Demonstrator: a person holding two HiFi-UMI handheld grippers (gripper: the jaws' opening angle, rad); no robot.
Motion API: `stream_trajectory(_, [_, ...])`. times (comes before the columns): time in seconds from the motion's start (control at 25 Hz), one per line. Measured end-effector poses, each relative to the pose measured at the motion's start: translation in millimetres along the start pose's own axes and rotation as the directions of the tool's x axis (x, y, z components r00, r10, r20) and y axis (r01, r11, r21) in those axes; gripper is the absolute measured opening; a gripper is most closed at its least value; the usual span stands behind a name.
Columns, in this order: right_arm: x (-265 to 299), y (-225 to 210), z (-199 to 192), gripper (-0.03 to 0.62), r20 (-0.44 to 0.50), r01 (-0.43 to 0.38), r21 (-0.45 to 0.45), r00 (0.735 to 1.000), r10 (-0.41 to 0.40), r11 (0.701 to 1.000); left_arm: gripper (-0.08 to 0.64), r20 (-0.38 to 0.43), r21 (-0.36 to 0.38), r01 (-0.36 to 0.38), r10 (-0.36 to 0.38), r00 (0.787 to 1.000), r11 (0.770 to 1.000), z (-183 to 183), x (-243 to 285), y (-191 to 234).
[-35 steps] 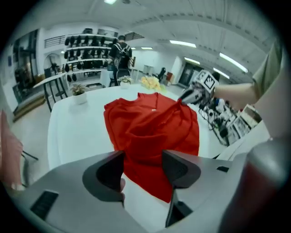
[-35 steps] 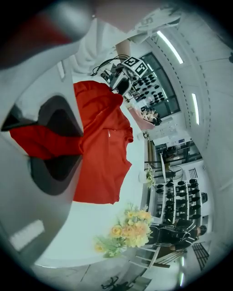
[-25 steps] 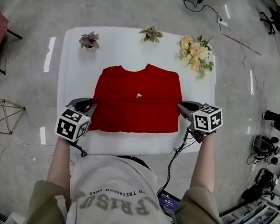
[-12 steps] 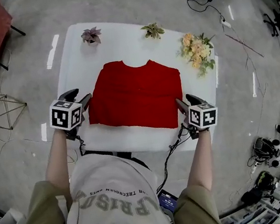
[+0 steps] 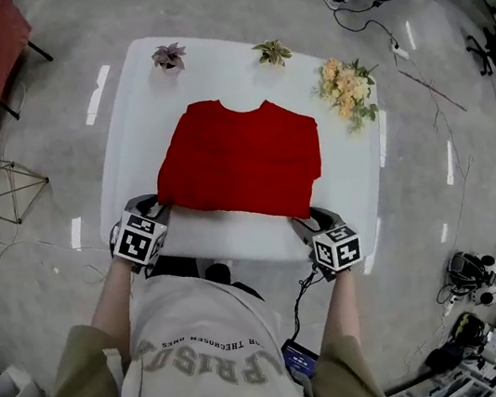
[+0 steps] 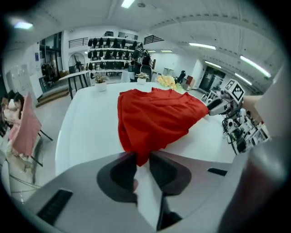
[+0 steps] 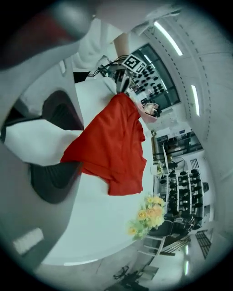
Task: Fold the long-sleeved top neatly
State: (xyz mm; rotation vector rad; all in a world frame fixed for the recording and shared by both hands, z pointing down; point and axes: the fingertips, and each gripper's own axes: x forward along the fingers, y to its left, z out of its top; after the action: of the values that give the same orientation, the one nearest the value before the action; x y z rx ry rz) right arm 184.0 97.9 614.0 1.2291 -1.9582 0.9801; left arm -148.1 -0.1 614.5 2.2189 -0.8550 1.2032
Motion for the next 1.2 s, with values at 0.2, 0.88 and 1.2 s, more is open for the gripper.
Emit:
stream_trajectory(0.2, [-19, -4, 3, 0.036, 0.003, 0.011, -0.049, 1.000, -0.011, 0.999, 0.031, 0.055, 0.045, 0.034, -0.036, 0.998, 0.998, 2, -17, 6])
stream_trajectory(0.88, [-80, 46, -71, 0.281, -0.007, 0.052, -0.286, 0.998, -0.056, 0.957, 0.164, 0.057, 0.193, -0.021, 0.010, 0.998, 0.981, -71, -74, -32])
stream_trajectory(1.2, [-34, 63, -86, 0.267, -0.116, 0.056, -0.674, 0.977, -0.180, 0.736, 0.198, -0.011, 0.479, -0.019, 0.027, 1.000, 0.878, -65, -25, -78])
